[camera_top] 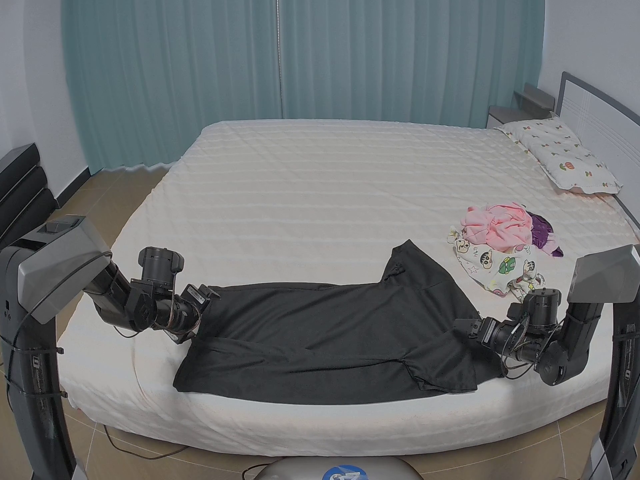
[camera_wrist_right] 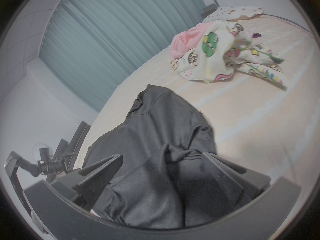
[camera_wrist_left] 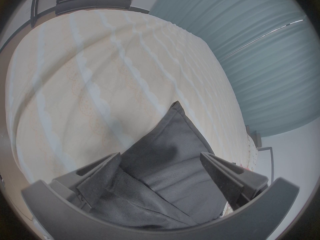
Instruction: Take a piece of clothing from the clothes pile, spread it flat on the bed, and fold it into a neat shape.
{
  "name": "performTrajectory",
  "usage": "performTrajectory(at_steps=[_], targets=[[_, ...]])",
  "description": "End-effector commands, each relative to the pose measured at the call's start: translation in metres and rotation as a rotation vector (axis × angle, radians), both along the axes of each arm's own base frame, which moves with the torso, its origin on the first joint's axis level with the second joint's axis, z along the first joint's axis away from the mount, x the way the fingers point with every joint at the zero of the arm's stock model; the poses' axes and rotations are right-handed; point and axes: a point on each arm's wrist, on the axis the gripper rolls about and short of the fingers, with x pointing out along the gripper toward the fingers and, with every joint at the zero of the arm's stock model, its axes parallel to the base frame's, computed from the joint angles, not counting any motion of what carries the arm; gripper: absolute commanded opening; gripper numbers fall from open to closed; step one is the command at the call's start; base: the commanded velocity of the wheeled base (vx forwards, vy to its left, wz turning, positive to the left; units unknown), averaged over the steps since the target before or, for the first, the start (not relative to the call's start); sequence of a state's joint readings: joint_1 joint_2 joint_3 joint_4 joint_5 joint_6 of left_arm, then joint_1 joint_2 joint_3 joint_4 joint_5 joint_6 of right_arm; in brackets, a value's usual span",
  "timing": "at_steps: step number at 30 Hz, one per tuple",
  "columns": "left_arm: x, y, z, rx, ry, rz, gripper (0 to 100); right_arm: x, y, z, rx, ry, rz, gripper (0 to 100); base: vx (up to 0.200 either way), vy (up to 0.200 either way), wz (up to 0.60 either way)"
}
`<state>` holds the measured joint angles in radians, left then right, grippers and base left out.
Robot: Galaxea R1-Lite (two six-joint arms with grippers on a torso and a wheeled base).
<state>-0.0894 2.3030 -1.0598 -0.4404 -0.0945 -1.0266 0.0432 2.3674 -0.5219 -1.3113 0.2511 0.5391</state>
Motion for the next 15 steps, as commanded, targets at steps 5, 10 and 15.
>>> performTrajectory(at_steps=[5,10,15], targets=[[-0.017,0.010,0.020,-0.041,-0.015,0.001,100,-0.018,-0.009,0.026,0.010,-0.014,-0.158,100,0.000,0.000,0.00],[-0.018,0.016,0.018,-0.050,-0.002,0.007,100,-0.028,-0.007,0.032,0.004,-0.006,-0.167,100,0.000,0.000,0.00],[-0.019,0.016,0.014,-0.047,0.013,0.004,100,-0.034,-0.006,0.032,-0.008,0.004,-0.182,100,0.000,0.000,0.00]])
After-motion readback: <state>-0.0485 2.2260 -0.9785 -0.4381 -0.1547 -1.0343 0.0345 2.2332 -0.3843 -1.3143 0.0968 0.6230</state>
